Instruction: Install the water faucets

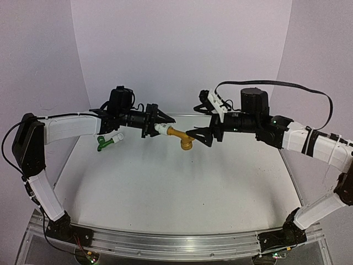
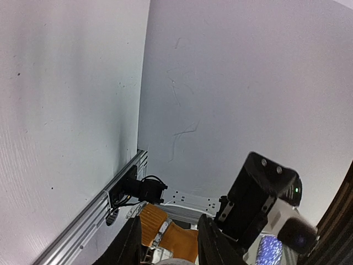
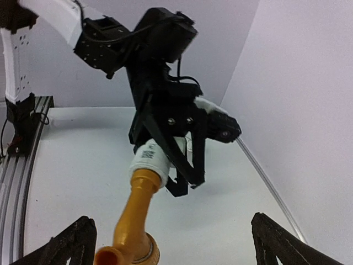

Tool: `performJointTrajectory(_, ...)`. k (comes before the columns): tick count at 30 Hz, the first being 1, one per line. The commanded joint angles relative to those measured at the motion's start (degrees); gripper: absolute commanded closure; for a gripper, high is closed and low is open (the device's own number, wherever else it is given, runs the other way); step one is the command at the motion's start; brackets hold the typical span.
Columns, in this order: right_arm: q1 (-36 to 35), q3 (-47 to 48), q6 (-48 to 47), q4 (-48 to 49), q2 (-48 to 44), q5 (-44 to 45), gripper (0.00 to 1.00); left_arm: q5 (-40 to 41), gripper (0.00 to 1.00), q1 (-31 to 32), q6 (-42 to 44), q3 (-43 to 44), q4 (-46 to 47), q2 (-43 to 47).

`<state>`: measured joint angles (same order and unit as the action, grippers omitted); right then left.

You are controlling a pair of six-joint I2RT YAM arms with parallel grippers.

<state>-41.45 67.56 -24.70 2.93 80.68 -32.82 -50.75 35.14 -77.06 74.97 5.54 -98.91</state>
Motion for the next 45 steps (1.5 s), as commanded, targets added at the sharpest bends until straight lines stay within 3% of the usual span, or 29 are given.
performJointTrajectory(1,-4.2,-0.4,-12.6,-0.7,0.1,3.0,0.02,1.7,1.0,0.0,-6.9,-0.4,2.8,3.4)
performJointTrajectory(7,-10.8,-4.6,-18.7,0.5,0.1,11.4,0.02,-0.4,1.0,0.0,-6.9,-0.9,2.7,2.1)
performJointTrajectory(16,-12.1,-1.2,-23.3,-1.4,2.8,23.6,0.02,-0.7,1.0,0.0,-5.8,-1.1,2.7,2.2)
performJointTrajectory(21,-12.0,0.6,-15.7,-2.4,5.1,23.0,0.02,-0.7,1.0,0.0,-2.1,-0.7,2.8,2.8)
performJointTrajectory(27,-10.9,1.4,-2.6,-1.4,6.5,8.7,0.35,-0.3,1.0,0.0,2.4,-0.6,2.7,3.6)
performJointTrajectory(33,-8.6,1.5,9.5,1.8,9.0,1.3,0.75,0.4,1.0,0.0,8.6,0.0,2.7,5.6)
performJointTrajectory(38,-5.5,1.4,20.2,5.5,10.4,-5.4,0.98,0.0,1.0,0.0,14.1,0.6,2.7,7.1)
performJointTrajectory(45,-1.6,0.8,48.5,18.2,14.7,-23.0,1.0,0.7,1.0,0.1,24.9,-0.6,2.8,10.3)
